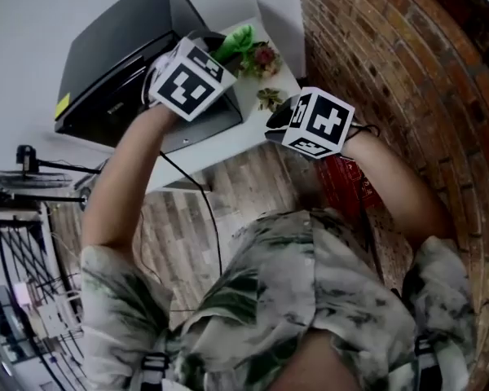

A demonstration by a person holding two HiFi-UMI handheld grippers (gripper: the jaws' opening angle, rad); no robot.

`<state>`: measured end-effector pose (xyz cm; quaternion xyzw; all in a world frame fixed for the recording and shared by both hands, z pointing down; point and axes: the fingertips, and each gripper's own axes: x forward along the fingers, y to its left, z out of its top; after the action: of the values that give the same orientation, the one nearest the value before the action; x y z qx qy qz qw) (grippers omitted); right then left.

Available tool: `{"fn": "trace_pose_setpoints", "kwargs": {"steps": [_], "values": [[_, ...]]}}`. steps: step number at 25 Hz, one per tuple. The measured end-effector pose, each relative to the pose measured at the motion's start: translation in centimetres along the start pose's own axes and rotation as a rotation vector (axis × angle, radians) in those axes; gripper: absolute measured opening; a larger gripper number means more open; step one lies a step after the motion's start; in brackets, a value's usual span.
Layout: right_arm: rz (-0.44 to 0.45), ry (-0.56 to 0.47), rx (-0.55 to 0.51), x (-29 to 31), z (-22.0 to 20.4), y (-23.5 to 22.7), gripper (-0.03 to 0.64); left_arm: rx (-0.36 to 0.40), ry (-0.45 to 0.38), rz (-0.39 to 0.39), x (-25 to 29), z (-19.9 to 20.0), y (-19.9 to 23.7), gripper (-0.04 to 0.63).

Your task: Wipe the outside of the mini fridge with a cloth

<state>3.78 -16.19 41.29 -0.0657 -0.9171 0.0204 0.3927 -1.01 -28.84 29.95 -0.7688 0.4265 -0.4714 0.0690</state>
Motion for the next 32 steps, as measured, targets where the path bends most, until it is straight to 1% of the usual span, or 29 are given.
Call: {"fn": "trace_pose_setpoints", "kwargs": {"steps": [3,6,9,12,17,21,23,27,32], "values": [[0.05,0.035,-0.01,0.2,-0.5,-0.6,0.087,0.052,0.056,-0.025,0.9,0.9,0.5,0.132],[0.07,0.058,-0.026,0.3,-0.6,-1.2,0.087,0.11,0.086,-0.038,1.4,2.5,1.1,0.132],[0.096,0.07,-0.041,0.8,-0.9,-1.0,0.087,0.235,0.161,-0.037,2.0,3.6,2.2,0.132],[0.084,0.078,-0.063,0.9,-0.6,-1.8,0.087,0.373,0.278,-0.057,2.8,3.9,4.4,0.132],[0.065,0.061,-0.051,0.8,0.9,-4.0,0.087,0.559,0.479,-0.202,4.2,2.2,6.0,0.132],[0.045,0.05,-0.05,0.4,1.7,-5.5,0.087,0.673,0.662,-0.335,4.8,-1.1,6.5,0.132],[0.034,0.051,-0.047,0.4,1.8,-6.0,0.086,0.731,0.747,-0.372,5.1,-2.2,7.2,0.132],[0.021,0.042,-0.027,0.9,1.6,-6.3,0.087,0.821,0.896,-0.445,5.7,-4.5,7.5,0.132],[0.016,0.017,0.013,1.4,0.8,-6.6,0.086,0.884,1.059,-0.545,6.4,-7.5,7.0,0.132]]}}
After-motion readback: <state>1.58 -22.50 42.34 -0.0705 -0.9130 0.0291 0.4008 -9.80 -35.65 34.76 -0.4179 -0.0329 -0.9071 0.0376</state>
